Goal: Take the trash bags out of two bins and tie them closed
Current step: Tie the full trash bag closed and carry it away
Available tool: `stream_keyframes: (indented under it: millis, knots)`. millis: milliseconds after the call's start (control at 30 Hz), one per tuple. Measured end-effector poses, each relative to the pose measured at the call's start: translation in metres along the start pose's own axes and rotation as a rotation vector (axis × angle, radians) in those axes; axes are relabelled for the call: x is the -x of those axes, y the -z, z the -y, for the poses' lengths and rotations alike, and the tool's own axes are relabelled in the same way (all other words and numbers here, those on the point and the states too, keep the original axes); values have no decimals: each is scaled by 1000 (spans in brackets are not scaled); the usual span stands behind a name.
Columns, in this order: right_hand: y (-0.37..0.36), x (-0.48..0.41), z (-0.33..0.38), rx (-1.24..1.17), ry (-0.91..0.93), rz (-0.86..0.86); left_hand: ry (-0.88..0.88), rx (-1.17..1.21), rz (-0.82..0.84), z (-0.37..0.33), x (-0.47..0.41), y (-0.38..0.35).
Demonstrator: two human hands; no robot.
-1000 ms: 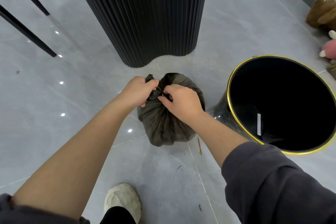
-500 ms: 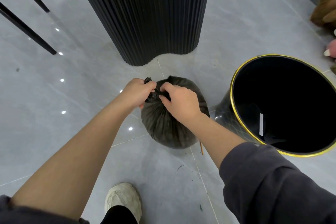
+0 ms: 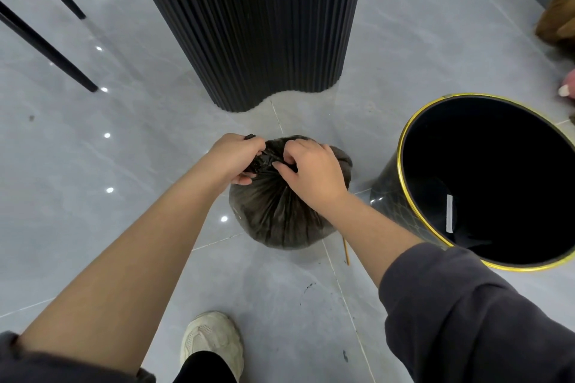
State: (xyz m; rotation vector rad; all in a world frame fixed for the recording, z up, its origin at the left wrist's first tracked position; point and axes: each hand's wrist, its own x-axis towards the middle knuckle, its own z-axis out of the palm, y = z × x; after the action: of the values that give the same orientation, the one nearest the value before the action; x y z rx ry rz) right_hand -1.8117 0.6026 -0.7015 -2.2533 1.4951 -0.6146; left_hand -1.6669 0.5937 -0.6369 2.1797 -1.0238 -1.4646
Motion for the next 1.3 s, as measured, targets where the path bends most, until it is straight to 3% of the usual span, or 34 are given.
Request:
stream_keyframes:
  millis: [300, 467, 600, 800, 1000, 1100, 1233, 1300]
  knots:
    - [-6, 2, -3, -100, -10, 121, -15, 59, -36, 3, 0, 1]
    - [-5, 5, -10, -171, 13, 104, -31, 16, -50, 8, -3, 4]
    - [1, 5, -10, -85, 65, 120, -36, 23, -46, 7, -1, 0]
    - [3, 8, -4, 152, 105, -15, -59, -2, -34, 3, 5, 3]
    - [16, 10, 8, 129, 84, 112, -73, 24, 39, 3, 9, 11]
    - [24, 12, 15, 71, 51, 171, -57, 135, 75, 4, 8, 15]
    - [27, 9, 12, -206, -189, 325, 44, 508, 218, 4, 9, 21]
    - [24, 9, 9, -217, -220, 384, 32, 552, 270, 7, 10, 22]
